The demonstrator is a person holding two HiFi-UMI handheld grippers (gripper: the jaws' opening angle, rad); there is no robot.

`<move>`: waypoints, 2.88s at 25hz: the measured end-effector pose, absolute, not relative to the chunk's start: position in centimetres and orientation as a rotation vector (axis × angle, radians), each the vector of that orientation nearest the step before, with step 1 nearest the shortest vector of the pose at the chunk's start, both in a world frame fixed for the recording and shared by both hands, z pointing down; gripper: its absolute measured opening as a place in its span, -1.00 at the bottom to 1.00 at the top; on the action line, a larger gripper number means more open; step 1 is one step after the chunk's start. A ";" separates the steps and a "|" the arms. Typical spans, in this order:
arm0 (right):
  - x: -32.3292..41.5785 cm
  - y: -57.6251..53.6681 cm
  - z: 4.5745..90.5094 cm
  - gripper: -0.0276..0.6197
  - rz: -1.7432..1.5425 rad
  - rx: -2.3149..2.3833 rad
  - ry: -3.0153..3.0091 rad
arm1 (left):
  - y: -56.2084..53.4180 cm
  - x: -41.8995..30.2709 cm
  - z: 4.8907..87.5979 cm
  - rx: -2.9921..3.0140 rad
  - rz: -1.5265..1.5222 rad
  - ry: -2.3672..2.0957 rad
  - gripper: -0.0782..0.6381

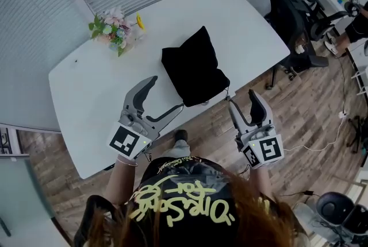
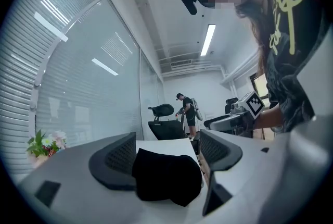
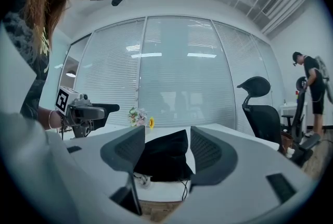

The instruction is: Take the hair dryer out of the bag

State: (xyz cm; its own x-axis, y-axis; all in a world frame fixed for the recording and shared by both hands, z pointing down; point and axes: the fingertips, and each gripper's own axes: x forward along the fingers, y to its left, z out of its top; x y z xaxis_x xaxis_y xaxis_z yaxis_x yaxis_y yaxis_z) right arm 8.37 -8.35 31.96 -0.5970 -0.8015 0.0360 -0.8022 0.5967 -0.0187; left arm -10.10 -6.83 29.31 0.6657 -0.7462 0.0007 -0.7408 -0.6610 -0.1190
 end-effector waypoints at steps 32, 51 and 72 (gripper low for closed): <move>7.8 -19.5 33.6 -0.12 0.095 1.078 -2.864 | -16.5 -8.4 34.9 -2.818 -0.241 1.419 0.27; 5.3 -16.5 36.6 -0.12 -0.212 0.473 -2.876 | -9.7 -6.5 39.1 -2.768 -0.429 1.723 0.27; 4.7 -13.6 41.8 -0.12 -0.319 0.155 -2.783 | -8.7 -3.6 43.3 -2.588 -0.625 1.884 0.11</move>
